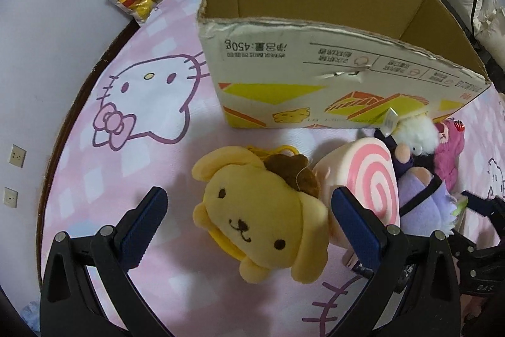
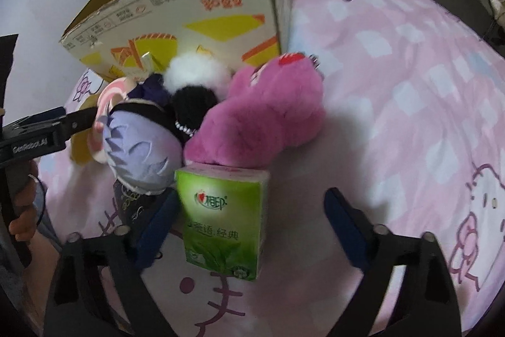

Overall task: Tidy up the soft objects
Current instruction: 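Close left gripper on yellow plush dog while right gripper closes on green tissue pack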

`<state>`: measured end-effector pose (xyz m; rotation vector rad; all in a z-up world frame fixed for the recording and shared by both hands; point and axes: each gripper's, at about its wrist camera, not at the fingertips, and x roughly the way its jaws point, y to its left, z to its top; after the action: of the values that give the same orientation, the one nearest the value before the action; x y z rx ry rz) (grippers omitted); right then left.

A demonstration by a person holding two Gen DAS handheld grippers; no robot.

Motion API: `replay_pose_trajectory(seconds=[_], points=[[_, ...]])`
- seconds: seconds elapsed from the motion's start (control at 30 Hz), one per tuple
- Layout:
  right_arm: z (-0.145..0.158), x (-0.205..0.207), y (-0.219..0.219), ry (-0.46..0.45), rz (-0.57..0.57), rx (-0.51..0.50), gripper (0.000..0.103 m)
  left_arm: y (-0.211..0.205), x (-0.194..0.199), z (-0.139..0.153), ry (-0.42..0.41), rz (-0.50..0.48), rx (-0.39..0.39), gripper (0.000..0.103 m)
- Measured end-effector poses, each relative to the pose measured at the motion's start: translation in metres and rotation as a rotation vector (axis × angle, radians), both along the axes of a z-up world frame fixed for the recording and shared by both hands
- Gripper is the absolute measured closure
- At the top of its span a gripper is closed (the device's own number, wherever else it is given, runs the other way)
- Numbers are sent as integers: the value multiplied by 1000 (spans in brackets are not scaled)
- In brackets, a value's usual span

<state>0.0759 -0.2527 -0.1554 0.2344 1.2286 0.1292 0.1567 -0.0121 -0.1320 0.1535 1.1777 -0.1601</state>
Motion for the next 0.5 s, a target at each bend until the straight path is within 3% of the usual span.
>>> replay_pose_trajectory(seconds=[0.1,0.2,0.37,0.5], points=[[0,0,4,-4,28,31,33,-2,2,-3,9,-5,-9,1],[1,-1,7,-19,46,32,43,-1,4,-7,21,-2,-20,1],[4,-4,13,-27,51,27,45,6,6,-7,24,13,-40,1],[5,-5,10,-30,36,42,45,8,8,-12,61,10,-102,14]])
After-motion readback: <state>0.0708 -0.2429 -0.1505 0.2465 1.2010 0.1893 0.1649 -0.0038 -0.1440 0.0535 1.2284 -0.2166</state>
